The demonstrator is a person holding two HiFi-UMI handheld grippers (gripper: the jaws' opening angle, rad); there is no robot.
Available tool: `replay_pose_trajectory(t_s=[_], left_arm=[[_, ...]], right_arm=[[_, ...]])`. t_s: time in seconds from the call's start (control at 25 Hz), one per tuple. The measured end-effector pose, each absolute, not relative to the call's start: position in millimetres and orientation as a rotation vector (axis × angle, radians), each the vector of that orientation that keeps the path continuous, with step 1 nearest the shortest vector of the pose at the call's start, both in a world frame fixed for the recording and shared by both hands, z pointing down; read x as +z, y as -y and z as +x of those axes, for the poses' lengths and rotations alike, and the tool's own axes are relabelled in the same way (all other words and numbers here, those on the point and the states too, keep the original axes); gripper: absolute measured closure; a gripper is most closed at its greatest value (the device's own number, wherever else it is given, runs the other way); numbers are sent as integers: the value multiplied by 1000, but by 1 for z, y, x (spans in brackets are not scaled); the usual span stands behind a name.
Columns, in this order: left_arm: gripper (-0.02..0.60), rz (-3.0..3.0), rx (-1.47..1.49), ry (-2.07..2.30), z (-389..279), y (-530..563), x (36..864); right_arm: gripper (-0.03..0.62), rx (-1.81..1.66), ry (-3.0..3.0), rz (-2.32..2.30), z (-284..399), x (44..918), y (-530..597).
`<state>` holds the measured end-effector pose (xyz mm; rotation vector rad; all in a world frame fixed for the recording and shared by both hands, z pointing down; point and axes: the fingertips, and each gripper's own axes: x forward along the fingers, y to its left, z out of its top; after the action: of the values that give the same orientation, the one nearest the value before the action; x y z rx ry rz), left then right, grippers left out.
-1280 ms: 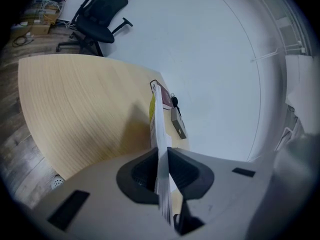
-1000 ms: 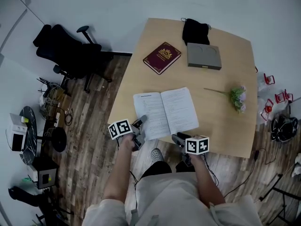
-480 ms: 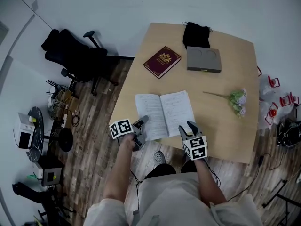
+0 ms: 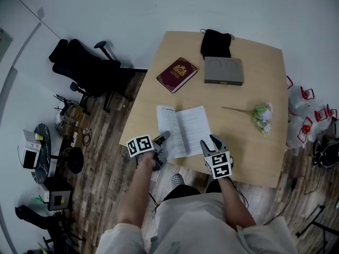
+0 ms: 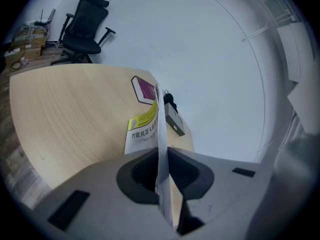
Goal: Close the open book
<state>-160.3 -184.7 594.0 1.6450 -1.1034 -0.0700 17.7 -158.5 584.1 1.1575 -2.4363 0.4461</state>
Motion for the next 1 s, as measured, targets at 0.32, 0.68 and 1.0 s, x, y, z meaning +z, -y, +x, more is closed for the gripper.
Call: replay_pose_trajectory(t_s=[0.32,0.68,1.0], left_arm=[[526,1632,-87,1130,-127,191,606],[528,1703,23,1168,-89,200,623],[526,1799,252,1123,-58,206,634]], right_arm=[[413,445,2445,1129,50,588,169],[414,473,2434,1112,69,603,177],[413,440,2413,1053,72,615,179]])
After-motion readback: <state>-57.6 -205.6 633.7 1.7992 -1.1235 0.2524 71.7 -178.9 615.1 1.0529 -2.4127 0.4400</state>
